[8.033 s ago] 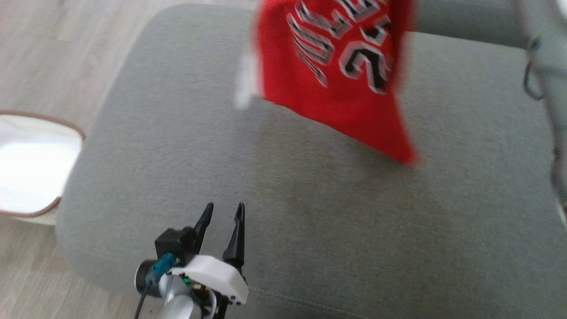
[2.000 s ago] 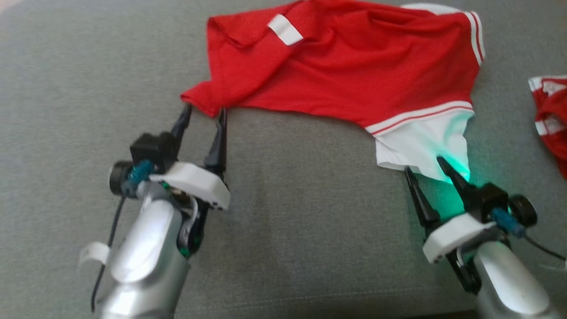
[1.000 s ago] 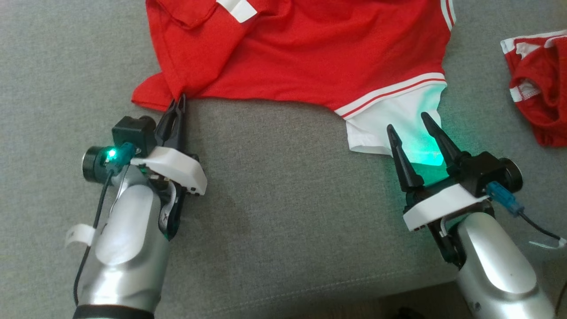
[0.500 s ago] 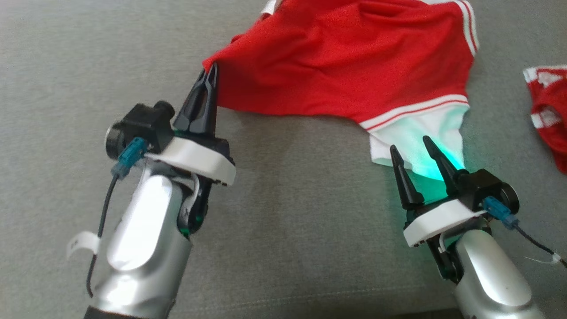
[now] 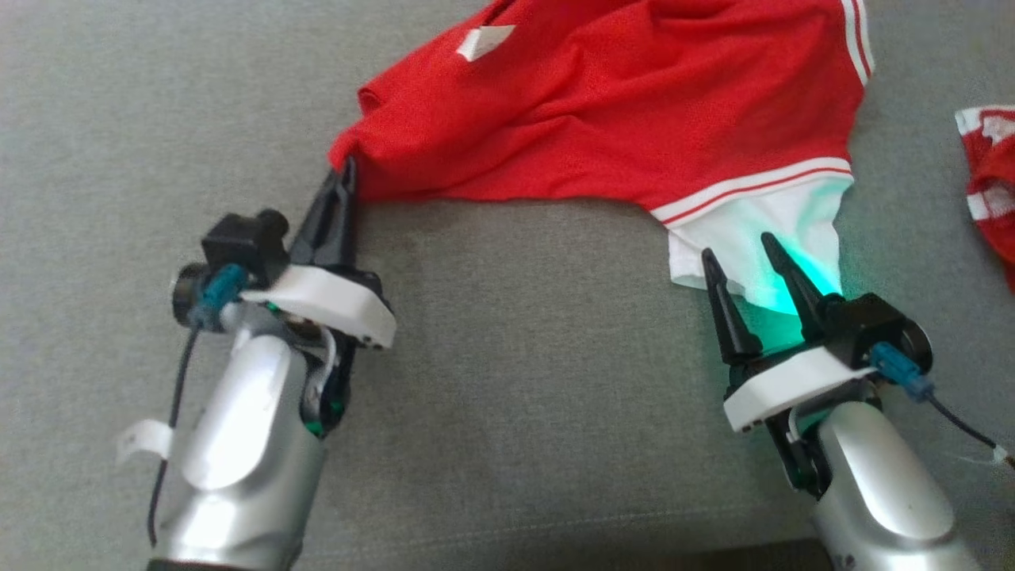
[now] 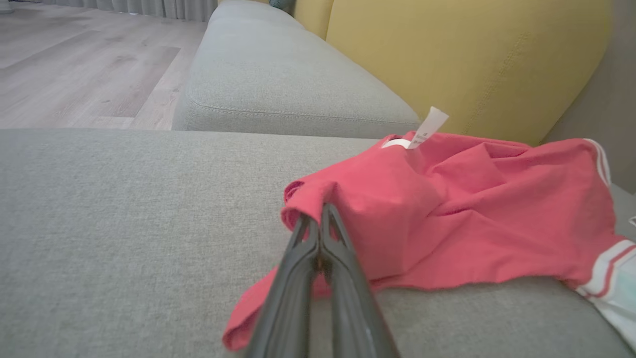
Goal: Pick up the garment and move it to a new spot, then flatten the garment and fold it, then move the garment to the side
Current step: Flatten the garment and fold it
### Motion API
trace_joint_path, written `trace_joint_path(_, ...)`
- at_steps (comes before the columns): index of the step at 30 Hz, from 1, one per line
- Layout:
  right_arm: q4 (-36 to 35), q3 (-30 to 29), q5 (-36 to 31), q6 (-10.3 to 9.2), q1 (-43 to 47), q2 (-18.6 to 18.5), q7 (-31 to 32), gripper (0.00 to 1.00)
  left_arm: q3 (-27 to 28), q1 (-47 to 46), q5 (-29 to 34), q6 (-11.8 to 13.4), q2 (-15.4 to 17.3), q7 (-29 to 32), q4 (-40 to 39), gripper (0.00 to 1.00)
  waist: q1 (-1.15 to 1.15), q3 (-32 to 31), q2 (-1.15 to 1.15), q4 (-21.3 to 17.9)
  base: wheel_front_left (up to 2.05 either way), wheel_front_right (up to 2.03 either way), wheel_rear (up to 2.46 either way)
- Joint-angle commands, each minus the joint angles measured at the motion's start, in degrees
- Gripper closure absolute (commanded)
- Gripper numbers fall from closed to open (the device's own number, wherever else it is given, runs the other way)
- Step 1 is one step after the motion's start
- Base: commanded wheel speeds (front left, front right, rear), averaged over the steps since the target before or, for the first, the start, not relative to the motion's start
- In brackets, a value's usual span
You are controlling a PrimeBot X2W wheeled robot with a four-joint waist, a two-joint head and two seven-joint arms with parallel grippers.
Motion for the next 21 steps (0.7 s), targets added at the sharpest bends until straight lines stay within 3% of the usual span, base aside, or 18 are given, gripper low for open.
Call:
trace_joint_path(1, -1.85, 1.14, 0.34, 0.36, -1.82, 0.61, -0.79, 0.00, 3.35, -3.86, 1.36, -0.08, 0.97, -0.31, -0.57, 1.00, 0.00, 1.46, 0.00, -1.48, 0.00, 0.00, 0.00)
trace_joint_path(5, -2.13, 1.32, 0.40, 0.36, -2.21, 1.12, -0.79, 0.00, 6.45, -5.73, 2.69, 0.80, 1.33, -0.31, 1.79, 1.00, 0.00, 2.32, 0.00, -2.86, 0.00, 0.00, 0.00)
trace_joint_path(6, -2.22, 1.37, 0.42, 0.36, -2.35, 1.23, -0.79, 0.00, 7.73, -6.28, 2.87, 1.34, 1.42, -0.31, 2.57, 0.96, 0.00, 2.52, 0.00, -3.27, 0.00, 0.00, 0.00)
trace_joint_path(7, -2.32, 1.34, 0.48, 0.36, -2.45, 1.33, -0.79, 0.00, 8.76, -6.80, 3.44, 1.96, 1.68, -0.31, 3.28, 0.73, 0.00, 2.62, 0.00, -3.60, 0.00, 0.00, 0.00)
trace_joint_path(9, -2.62, 1.15, 0.53, 0.36, -2.51, 1.50, -0.79, 0.00, 10.86, -7.52, 4.15, 3.33, 1.90, -0.31, 4.88, 0.15, 0.00, 2.68, 0.00, -4.00, 0.00, 0.00, 0.00)
trace_joint_path(10, -2.73, 1.09, 0.52, 0.36, -2.50, 1.57, -0.79, 0.00, 11.70, -7.77, 4.54, 3.87, 1.97, -0.31, 5.56, 0.00, 0.00, 2.63, 0.00, -4.12, 0.00, 0.00, 0.00)
trace_joint_path(14, -3.23, 0.11, 0.21, 0.36, -2.22, 2.01, -0.79, 0.00, 13.76, -7.80, 5.71, 5.15, 1.75, -0.31, 6.92, 0.00, 0.00, 1.70, 0.00, -3.67, 0.00, 0.00, 0.00)
trace_joint_path(21, -6.20, -3.35, -1.83, 0.36, -1.08, 2.99, -0.79, 0.00, 13.41, -3.29, 7.17, 5.20, 1.09, -0.31, 3.37, 0.00, 0.00, -1.42, 0.00, -0.73, 0.00, 0.00, 0.00)
